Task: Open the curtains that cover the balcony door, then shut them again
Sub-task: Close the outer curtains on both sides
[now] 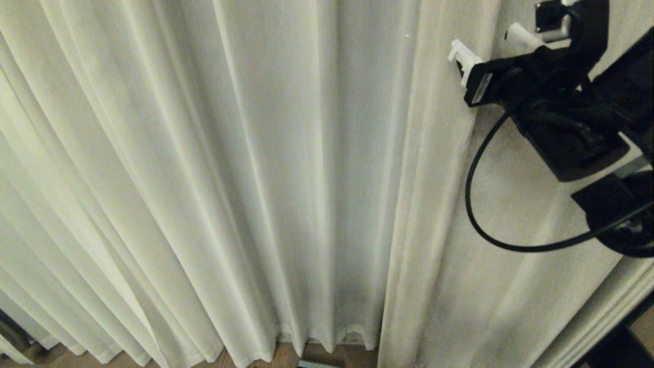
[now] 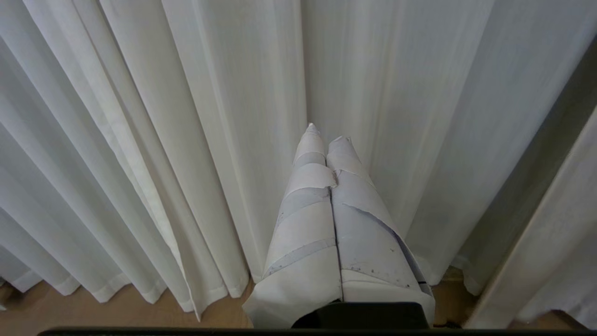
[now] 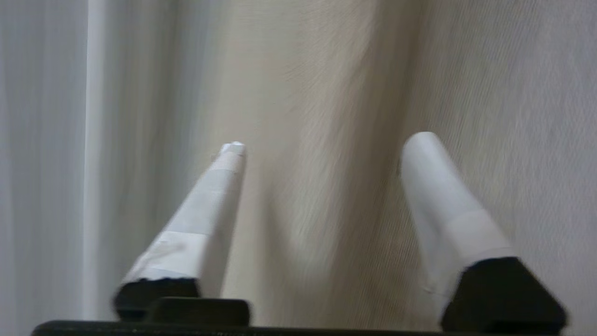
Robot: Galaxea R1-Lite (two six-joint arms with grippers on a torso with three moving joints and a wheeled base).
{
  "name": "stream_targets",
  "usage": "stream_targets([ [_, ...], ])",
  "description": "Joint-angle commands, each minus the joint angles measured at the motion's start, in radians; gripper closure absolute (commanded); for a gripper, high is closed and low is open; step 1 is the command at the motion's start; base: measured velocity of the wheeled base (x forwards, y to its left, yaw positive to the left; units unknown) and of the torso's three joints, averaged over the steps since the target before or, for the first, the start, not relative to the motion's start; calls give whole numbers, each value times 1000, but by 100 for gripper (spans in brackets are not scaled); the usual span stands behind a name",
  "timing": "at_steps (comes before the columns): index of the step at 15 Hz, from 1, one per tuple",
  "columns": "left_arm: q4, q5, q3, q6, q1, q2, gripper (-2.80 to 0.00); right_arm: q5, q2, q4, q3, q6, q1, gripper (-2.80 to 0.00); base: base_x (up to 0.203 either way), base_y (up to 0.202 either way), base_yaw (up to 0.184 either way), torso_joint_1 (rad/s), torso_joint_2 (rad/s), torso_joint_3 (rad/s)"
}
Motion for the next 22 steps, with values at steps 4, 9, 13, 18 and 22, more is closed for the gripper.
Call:
stream_targets([
  [4, 0, 0, 0, 0, 0, 0, 0, 0, -315, -14, 380, 6, 0, -280, 0, 0, 0, 0, 0, 0],
  [9, 0, 0, 0, 0, 0, 0, 0, 2, -638, 0, 738, 44, 1, -280, 0, 0, 0, 0, 0, 0],
  [13, 0, 0, 1, 0, 0, 0, 0, 4, -804, 55, 894, 76, 1, 0, 0, 0, 0, 0, 0, 0],
  [18, 0, 0, 0, 0, 0, 0, 0, 1, -869, 54, 1003, 125, -2, 0, 0, 0, 0, 0, 0, 0],
  [22, 0, 0, 0, 0, 0, 0, 0, 9, -884, 89, 1062, 180, -116, 0, 0, 0, 0, 0, 0, 0],
])
